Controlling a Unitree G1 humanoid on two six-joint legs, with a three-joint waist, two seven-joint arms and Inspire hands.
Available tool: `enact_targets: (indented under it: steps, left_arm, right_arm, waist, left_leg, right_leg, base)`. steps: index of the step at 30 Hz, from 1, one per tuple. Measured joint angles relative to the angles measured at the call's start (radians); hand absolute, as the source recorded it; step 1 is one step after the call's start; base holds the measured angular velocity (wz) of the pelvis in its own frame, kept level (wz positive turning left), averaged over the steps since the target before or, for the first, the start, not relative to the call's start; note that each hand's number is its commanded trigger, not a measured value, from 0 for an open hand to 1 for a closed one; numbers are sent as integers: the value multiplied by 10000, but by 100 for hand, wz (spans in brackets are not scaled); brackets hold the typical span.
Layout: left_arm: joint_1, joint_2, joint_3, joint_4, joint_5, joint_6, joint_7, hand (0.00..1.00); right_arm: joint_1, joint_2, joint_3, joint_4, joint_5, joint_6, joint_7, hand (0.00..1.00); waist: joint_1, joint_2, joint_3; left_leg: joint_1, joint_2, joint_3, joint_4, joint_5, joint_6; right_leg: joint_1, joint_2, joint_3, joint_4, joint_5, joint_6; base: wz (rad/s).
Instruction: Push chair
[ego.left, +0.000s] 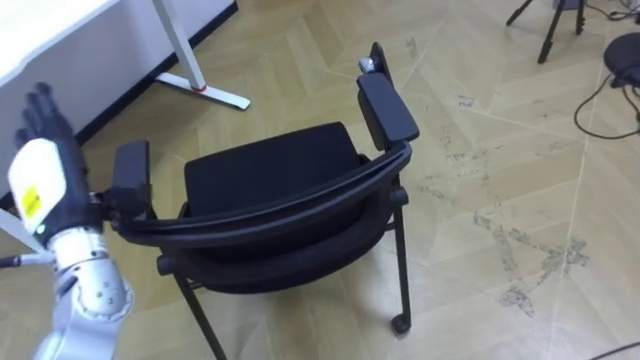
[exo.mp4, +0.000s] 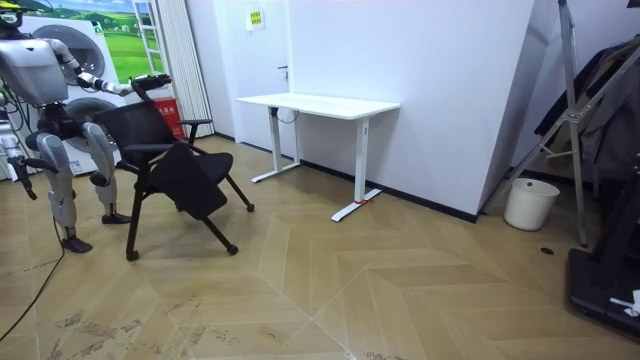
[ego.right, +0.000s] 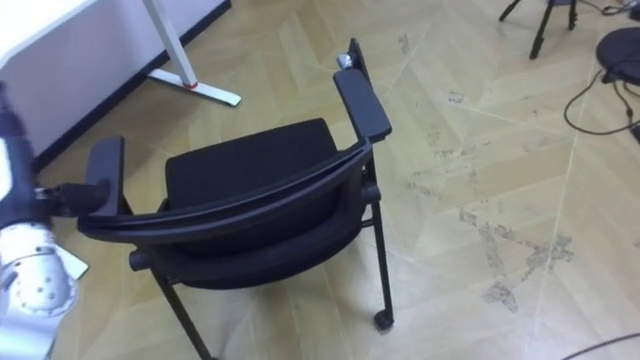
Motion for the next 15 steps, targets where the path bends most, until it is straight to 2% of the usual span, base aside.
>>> enact_targets:
  steps: [2, 6, 11, 13, 15]
  left_arm:
    - [-16, 8, -74, -10, 58, 22, -198, 0]
    - [-16, 151, -95, -11, 57, 338, -724, 0]
    - [-51, 594, -95, -35, 68, 545, -1370, 0]
    - [-51, 870, -95, -396, 178, 712, -1747, 0]
    - [-86, 1140, -95, -541, 520, 718, -1939, 0]
  right_arm:
    - [0, -41, -2, 7, 41, 9, -5, 0]
    - [2, -69, -1, 6, 41, 97, -28, 0]
    - [-16, -197, 3, 18, -34, 232, -24, 0]
    - [-37, -251, -6, 93, -175, 232, -5, 0]
    - [-43, -258, -16, 115, -278, 236, -1, 0]
  waist:
    - [14, 4, -4]
    - [44, 5, -6]
    - [56, 49, -36]
    - [45, 46, -33]
    - [40, 60, -28]
  left_leg:
    - [7, -1, 36, -27, 0, 0]
    - [9, -1, 40, -28, 0, 0]
    - [13, -1, 39, -17, 0, 0]
    - [11, 0, 38, -17, 0, 0]
    - [24, 0, 43, -15, 0, 0]
  right_leg:
    - [-18, 0, 23, -1, 0, 0]
    - [-24, 0, 13, 0, 0, 0]
    - [-13, -3, 10, 0, 1, -1]
    - [-4, 0, 27, -3, 1, -1]
    - [1, 0, 51, -1, 1, -2]
  base:
    - [-4]
    - [0]
    - [0]
    - [0]
    - [0]
